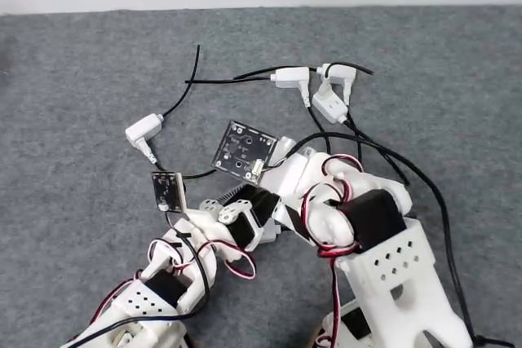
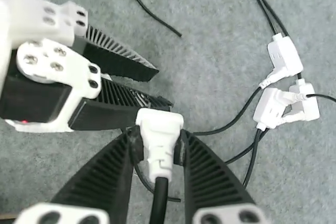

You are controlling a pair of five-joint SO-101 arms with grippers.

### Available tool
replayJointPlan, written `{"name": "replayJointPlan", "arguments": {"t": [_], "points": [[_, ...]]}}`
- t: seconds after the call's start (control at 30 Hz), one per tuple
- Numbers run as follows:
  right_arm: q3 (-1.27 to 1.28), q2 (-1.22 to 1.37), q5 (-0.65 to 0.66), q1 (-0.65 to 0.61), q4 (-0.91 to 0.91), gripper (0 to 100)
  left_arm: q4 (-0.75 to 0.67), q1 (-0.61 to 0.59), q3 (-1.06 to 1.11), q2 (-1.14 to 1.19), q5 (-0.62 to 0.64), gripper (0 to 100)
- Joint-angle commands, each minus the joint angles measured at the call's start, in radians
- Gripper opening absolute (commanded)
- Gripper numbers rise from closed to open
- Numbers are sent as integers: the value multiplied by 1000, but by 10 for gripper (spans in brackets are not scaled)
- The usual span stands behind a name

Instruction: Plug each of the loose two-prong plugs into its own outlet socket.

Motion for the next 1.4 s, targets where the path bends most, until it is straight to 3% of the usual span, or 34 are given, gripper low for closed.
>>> {"name": "replayJointPlan", "arguments": {"t": [0.0, 0.2, 0.4, 0.7, 0.8, 0.9, 1.1, 1.37], "points": [[-60, -16, -11, 12, -25, 8, -21, -6, -12, -11, -5, 145], [-60, -21, -2, 25, -24, 8, -21, -6, -12, -11, -5, 145], [-17, -16, 92, 143, -4, 8, -21, -8, -12, -11, -5, 145], [21, -5, 97, 140, 21, 8, -21, -48, -12, -11, -5, 145], [-5, 70, 118, 105, 84, 8, -21, -193, -12, -11, -12, 145], [-91, 179, 161, 67, 133, 8, -12, -394, -12, -11, -118, 145], [-265, 387, 275, -59, 185, 8, 276, -740, -27, -12, -359, 145], [-273, 587, 325, -166, 107, 8, 483, -1180, -88, -160, -660, 148]]}}
